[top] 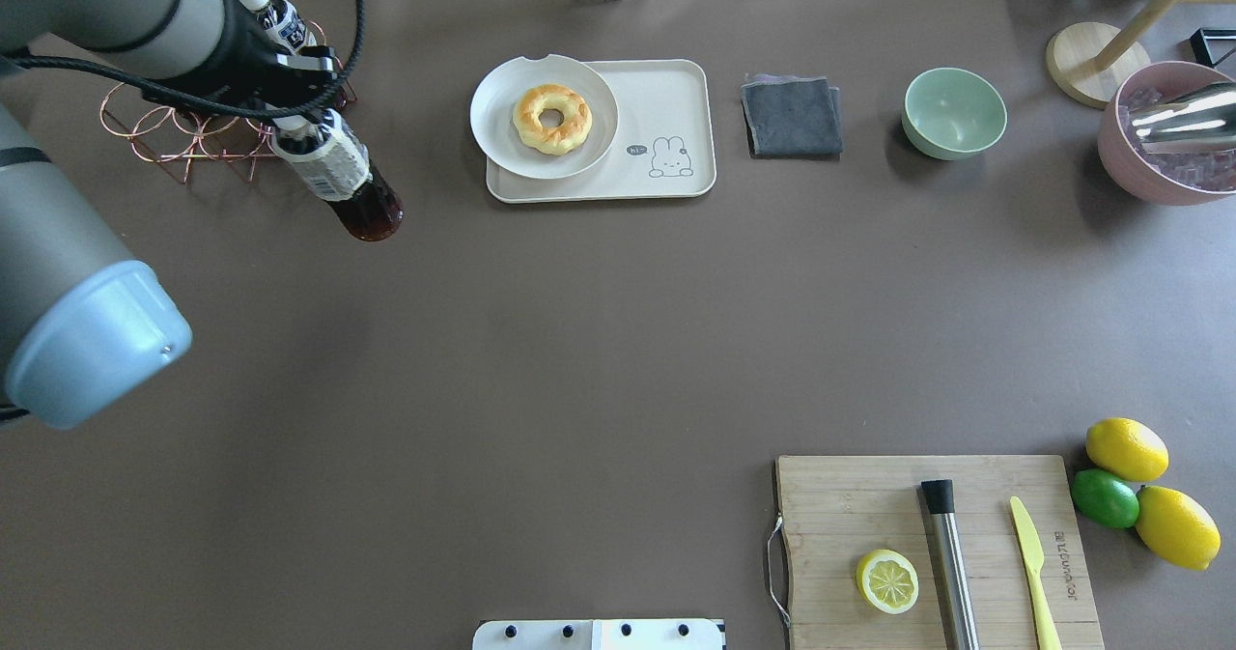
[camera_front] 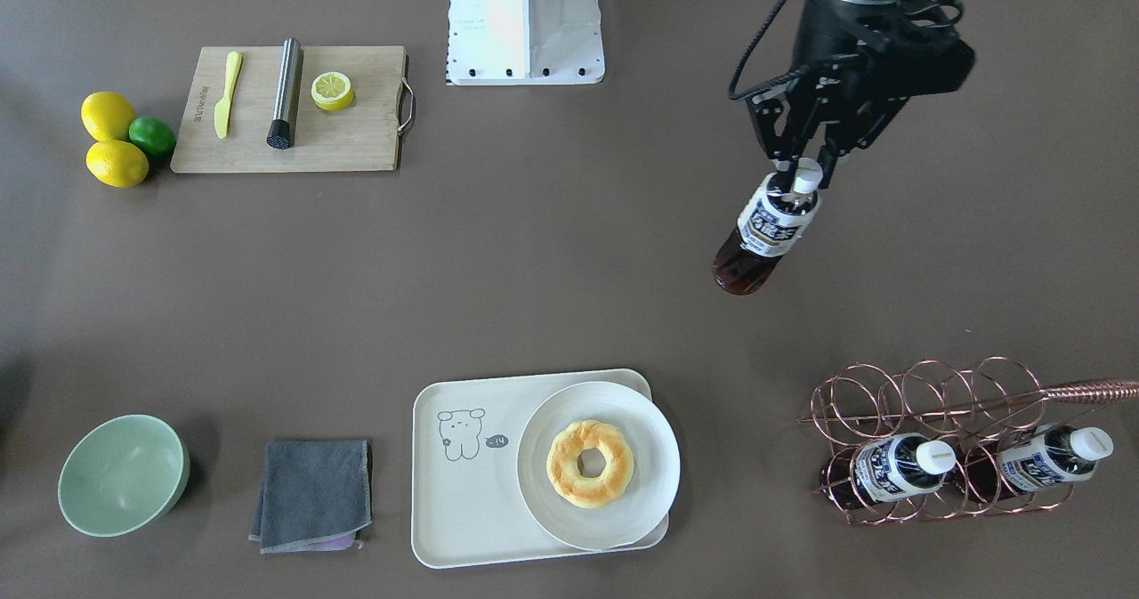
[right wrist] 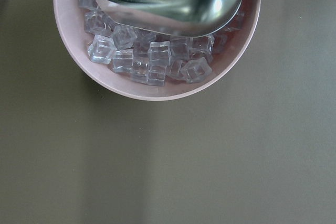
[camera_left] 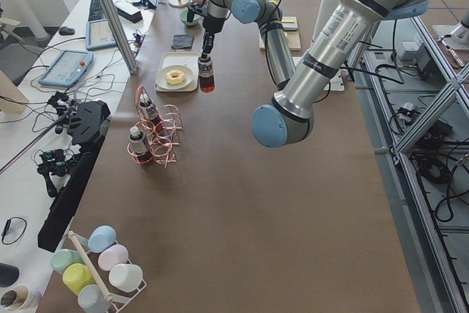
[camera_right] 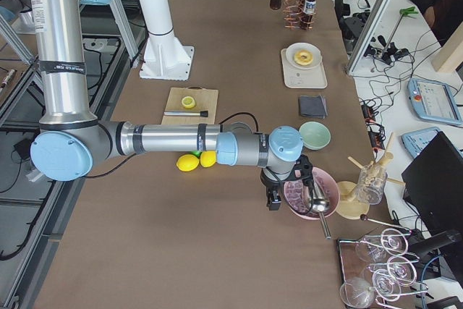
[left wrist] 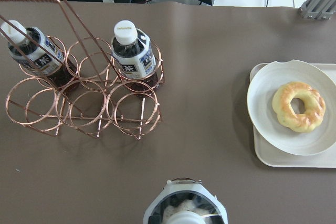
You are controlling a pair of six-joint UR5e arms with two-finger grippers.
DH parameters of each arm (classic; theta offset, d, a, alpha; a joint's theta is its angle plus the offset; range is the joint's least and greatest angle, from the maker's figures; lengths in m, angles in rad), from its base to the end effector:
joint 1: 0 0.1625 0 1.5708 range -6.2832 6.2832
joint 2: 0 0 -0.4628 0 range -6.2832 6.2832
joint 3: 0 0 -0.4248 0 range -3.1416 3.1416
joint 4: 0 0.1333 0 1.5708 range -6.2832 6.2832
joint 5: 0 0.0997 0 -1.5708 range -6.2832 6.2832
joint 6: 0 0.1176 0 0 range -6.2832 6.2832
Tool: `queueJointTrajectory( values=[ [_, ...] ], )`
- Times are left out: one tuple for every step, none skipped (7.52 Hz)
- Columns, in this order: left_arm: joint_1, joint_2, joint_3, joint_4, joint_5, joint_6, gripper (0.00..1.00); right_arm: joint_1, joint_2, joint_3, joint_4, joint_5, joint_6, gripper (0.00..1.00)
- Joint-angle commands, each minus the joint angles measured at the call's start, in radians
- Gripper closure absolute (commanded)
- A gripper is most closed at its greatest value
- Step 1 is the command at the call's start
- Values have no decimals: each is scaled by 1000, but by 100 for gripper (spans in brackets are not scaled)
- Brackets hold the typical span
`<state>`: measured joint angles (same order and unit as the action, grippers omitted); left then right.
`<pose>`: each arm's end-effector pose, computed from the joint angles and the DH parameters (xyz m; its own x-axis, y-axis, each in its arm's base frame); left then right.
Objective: Place tea on tray
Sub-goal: 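Carry the bottle toward the tray and set it upright on the table nearer the robot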
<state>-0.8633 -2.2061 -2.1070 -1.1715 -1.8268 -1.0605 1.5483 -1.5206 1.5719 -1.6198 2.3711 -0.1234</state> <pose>0.3052 -0.5161 0.1556 0.7093 -0.1024 -0.6974 0.3139 0.9317 0.1825 0.0366 -0.5483 0.6846 0.6882 -0.1402 0.7118 0.1080 0.9900 0.0906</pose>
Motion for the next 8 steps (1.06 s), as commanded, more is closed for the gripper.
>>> queueJointTrajectory(
  values=[
    [182, -229, 97, 127, 119, -200, 100, 1, 8, 0, 1, -6, 2, 0],
    [237, -269, 126, 128, 157, -246, 100, 0, 5, 0, 1, -4, 5, 0],
    [278, -302, 162, 127, 185, -281, 100, 0, 5, 2, 1, -6, 5, 0],
    [300, -326, 188, 125, 188, -301, 100, 1, 2, 8, 1, -4, -5, 0],
    [320, -352, 223, 118, 192, -312, 100, 1, 5, 10, 1, -6, -4, 0],
    [349, -377, 273, 113, 234, -332, 100, 1, 5, 10, 1, -6, -4, 0],
    [395, -374, 304, 77, 279, -332, 100, 1, 8, 8, 1, -6, -4, 0],
    [400, -376, 341, 46, 287, -332, 100, 1, 10, 8, 0, -6, -4, 0]
  ],
)
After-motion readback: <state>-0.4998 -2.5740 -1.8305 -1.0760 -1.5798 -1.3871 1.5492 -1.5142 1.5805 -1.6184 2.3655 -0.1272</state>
